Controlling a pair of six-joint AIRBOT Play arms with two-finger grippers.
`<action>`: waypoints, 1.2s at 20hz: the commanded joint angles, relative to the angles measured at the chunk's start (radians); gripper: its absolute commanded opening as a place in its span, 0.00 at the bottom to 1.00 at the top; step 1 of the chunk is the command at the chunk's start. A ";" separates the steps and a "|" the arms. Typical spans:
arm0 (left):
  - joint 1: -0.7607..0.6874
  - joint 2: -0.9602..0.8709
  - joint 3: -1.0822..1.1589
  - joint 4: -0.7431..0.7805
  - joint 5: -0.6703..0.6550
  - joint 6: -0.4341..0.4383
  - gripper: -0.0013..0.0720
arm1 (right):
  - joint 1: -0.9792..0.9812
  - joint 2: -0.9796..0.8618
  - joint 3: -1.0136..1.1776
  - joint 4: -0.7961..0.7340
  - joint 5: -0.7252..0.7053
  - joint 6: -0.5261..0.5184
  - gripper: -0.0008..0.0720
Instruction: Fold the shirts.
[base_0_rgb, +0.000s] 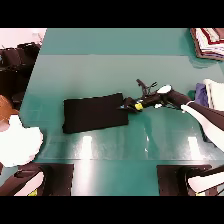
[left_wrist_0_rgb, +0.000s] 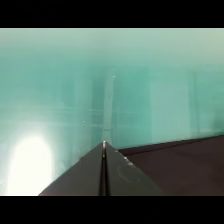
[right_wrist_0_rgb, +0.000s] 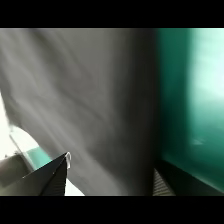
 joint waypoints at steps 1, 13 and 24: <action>0.001 0.001 0.000 -0.005 0.001 0.000 0.05 | 0.067 -0.079 0.074 0.059 -0.019 -0.040 0.70; -0.269 -0.022 0.000 -0.025 0.066 -0.014 0.05 | -0.097 0.049 0.414 -0.341 0.015 0.090 0.04; -0.554 -0.135 0.000 -0.035 0.289 -0.094 0.05 | -0.976 0.351 0.417 -0.490 0.038 0.176 0.03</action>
